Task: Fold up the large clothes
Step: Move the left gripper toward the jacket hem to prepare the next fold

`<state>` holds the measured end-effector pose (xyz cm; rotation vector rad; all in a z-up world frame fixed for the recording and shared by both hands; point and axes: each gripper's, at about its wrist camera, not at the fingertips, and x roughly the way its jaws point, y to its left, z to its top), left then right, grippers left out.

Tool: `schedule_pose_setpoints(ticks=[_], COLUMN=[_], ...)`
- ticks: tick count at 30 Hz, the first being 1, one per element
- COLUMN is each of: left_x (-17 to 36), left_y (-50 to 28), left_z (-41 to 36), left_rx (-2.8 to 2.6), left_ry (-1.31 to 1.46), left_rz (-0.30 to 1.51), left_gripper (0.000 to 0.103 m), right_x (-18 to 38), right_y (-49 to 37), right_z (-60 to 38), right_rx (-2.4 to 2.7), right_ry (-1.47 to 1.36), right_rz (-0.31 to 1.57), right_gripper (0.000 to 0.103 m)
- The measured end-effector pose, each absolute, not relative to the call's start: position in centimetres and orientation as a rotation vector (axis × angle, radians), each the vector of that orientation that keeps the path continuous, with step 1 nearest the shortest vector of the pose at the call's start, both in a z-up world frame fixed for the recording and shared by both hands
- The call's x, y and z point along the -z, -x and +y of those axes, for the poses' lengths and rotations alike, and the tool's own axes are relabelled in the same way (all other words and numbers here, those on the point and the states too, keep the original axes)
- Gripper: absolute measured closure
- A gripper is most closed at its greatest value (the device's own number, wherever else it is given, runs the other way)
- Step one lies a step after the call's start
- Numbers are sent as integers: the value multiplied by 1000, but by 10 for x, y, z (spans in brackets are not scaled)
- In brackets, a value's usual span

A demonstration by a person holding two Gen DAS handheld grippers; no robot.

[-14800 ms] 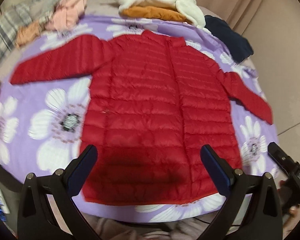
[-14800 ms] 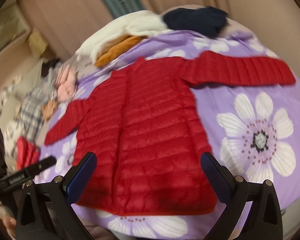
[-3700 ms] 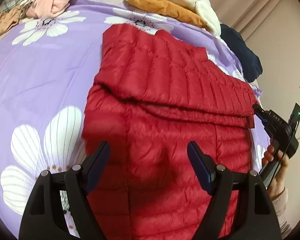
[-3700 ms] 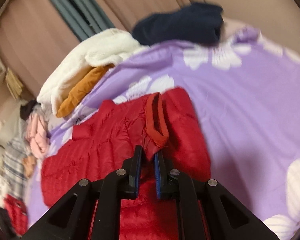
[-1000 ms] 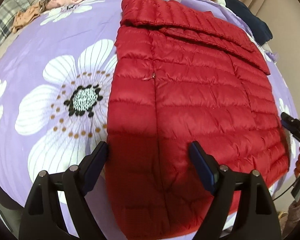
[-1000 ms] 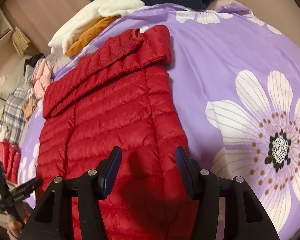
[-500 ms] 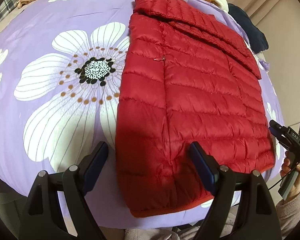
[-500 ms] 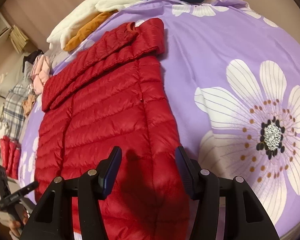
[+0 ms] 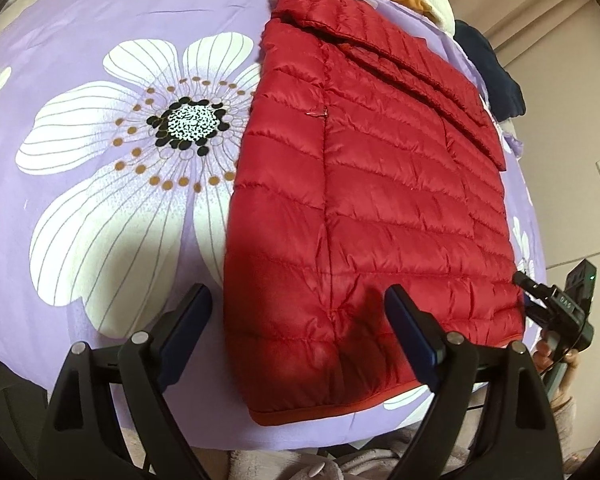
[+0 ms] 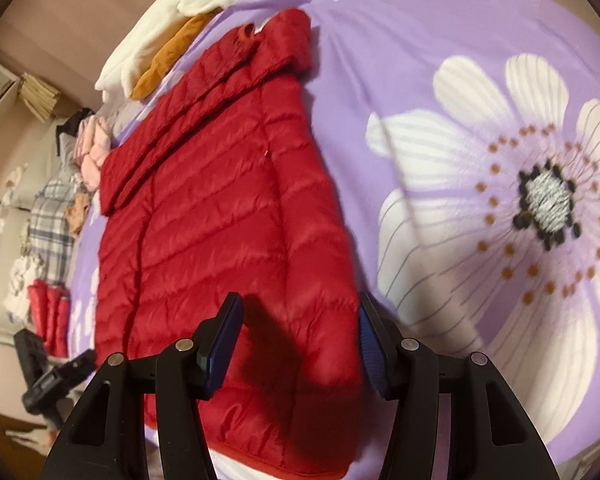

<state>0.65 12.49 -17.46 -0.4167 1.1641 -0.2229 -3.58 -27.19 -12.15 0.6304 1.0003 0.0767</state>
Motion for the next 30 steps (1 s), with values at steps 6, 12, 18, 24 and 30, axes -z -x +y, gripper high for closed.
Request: schedule_pose_setpoints(ticks=[6,12,18,24,30], left_x=[174,172,173,175,176], left_y=[-6,-7,-11,-11,-6], left_z=[137,152,143,132,127], left_rx=[232,224,237,282,349], left_ry=[486,548,538,520,559], left_rz=[1159,1147,1151,1164,1189], left_gripper=[14,14,8,8,8], right_x=[120,118,123,124,127], right_y=[34,40,36,32,38], right_z=[-270,-286,-278,-274,-276], right_rx=[-94,-62,-98,-146,-199], right_ry=[-638,-674,-673,-687,-750], right_rz=[991,959,978,985,995], right_gripper=[40,40,40,40,40])
